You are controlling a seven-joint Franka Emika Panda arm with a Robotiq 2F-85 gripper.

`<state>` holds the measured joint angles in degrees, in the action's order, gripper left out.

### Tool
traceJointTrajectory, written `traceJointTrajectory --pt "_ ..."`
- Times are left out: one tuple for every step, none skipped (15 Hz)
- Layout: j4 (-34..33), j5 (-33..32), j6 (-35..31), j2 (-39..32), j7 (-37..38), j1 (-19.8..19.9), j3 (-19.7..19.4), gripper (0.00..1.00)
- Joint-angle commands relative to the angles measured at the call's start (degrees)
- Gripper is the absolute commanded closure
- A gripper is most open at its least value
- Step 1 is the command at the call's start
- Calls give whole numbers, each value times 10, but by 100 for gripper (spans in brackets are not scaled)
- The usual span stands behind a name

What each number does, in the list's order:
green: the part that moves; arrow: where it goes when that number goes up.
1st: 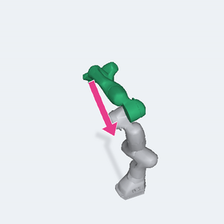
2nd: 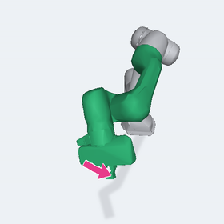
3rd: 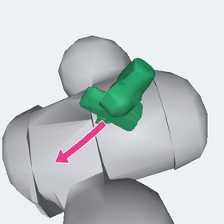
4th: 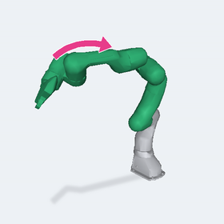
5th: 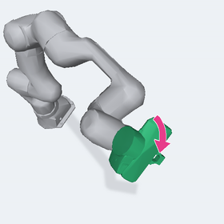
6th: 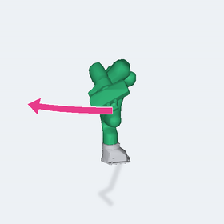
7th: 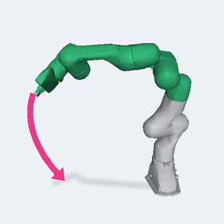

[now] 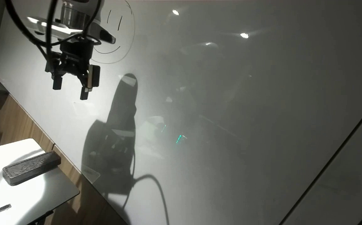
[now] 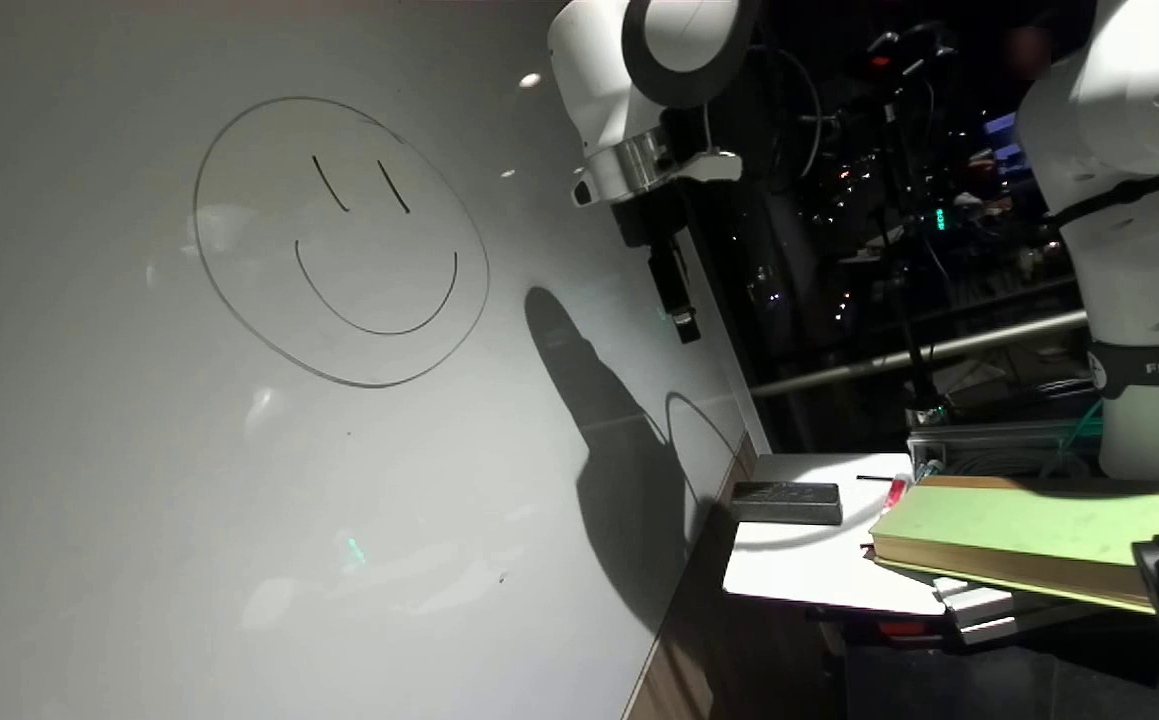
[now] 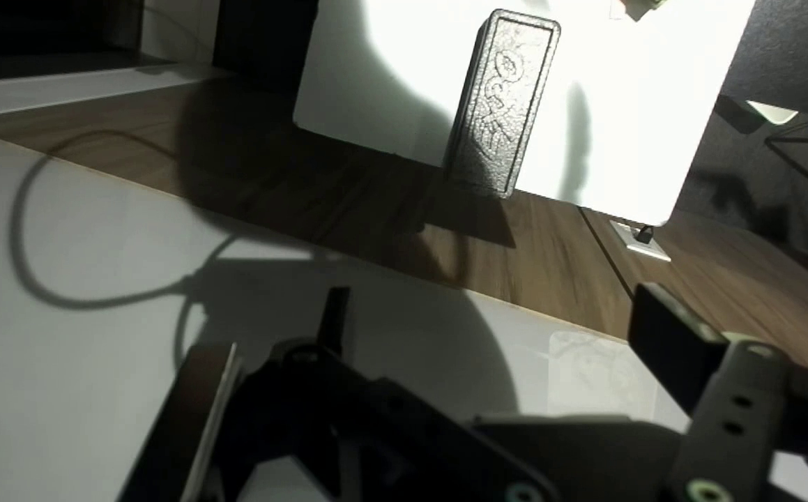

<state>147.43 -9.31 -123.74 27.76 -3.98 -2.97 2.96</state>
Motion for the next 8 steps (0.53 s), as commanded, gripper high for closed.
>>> traceJointTrajectory --pt "83 1 -68 37 57 -7 24 0" --pt "97 1 -81 34 71 -5 29 0" --pt "111 4 -95 27 82 -4 31 0" --pt "126 16 -113 18 83 -9 27 0" --pt "100 15 -124 -19 93 -5 31 0" --pt "112 16 -146 -32 102 -4 32 0" --pt "117 14 -163 -46 110 -2 33 0" --pt "119 13 -178 -64 117 2 32 0"
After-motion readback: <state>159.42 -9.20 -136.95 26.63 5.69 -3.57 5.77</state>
